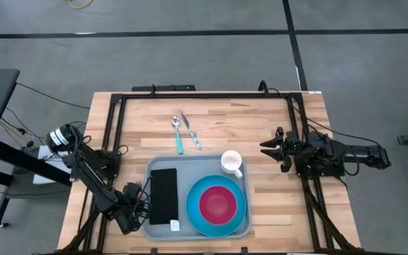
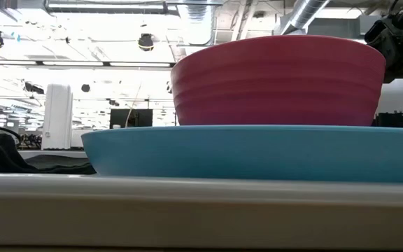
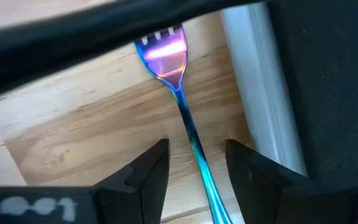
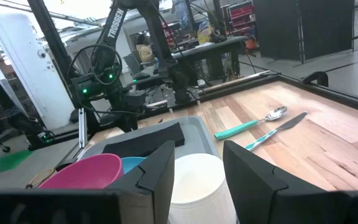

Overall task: Set up tray
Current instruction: Put the blue fork on top of the black napkin on the gray tray

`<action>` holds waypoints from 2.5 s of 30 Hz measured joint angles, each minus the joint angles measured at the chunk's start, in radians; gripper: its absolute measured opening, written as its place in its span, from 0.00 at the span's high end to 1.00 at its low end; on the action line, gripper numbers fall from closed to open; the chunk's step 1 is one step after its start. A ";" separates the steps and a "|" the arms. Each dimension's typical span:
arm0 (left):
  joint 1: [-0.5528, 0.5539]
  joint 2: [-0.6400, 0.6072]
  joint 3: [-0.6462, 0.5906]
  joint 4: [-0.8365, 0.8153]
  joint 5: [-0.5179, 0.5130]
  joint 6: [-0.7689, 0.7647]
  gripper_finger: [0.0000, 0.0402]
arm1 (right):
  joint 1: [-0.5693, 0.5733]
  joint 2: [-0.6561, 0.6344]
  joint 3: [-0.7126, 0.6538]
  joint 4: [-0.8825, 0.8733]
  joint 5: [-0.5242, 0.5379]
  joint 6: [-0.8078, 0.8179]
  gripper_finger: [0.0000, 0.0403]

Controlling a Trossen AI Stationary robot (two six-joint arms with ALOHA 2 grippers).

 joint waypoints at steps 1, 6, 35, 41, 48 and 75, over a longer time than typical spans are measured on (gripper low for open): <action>0.000 -0.003 -0.001 -0.001 0.000 0.000 0.62 | 0.000 0.000 0.000 0.000 0.000 0.000 0.68; 0.001 -0.003 -0.003 -0.006 0.005 -0.002 0.70 | 0.000 0.000 0.000 0.000 0.000 0.000 0.68; 0.034 -0.156 -0.011 -0.163 0.037 -0.050 1.00 | 0.000 0.000 0.000 0.000 0.000 0.000 0.68; 0.085 -0.247 0.006 -0.181 -0.063 -0.051 1.00 | 0.000 0.000 0.000 0.000 0.000 0.000 0.68; 0.161 -0.313 0.085 -0.261 -0.239 -0.033 1.00 | 0.000 0.000 0.000 0.000 0.000 0.000 0.68; 0.255 -0.080 0.095 -0.052 -0.169 -0.025 1.00 | 0.000 0.000 0.000 0.000 0.000 0.000 0.68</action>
